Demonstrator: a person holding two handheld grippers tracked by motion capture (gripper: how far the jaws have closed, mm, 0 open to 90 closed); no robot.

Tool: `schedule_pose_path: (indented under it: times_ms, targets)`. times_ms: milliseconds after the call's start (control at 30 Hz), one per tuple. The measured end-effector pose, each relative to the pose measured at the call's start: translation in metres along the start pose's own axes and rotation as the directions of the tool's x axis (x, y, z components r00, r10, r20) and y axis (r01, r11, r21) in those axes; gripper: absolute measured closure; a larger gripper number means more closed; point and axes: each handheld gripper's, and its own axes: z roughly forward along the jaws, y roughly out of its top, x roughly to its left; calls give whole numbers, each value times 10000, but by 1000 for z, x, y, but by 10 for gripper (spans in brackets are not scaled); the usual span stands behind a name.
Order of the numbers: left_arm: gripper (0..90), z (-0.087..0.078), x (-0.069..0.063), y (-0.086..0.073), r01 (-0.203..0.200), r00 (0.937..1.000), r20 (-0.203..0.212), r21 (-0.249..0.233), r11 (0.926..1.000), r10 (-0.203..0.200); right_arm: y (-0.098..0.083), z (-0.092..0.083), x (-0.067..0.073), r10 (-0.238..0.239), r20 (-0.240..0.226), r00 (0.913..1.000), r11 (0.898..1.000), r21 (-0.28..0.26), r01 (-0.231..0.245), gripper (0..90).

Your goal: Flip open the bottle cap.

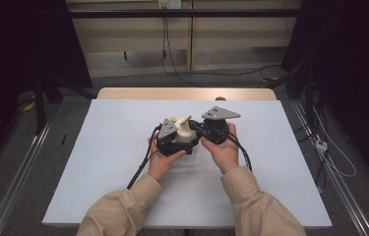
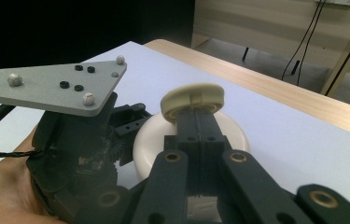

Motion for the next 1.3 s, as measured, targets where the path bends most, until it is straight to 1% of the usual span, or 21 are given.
schedule_pose_path:
  times_ms: [633, 1000, 1300]
  targets:
    - [54, 0, 0, 0, -8, 10000, 0, 2, 10000, 8, 2, 2, -1, -34, 16, 10000, 10000, -11, 34, 900]
    - [54, 0, 0, 0, -17, 10000, 4, -3, 10000, 17, 4, 3, -1, 45, -14, 10000, 10000, -24, -45, 900]
    - [55, 0, 0, 0, -7, 10000, 15, 1, 10000, 7, 7, 7, 0, -64, -77, 9999, 10000, -27, 64, 900]
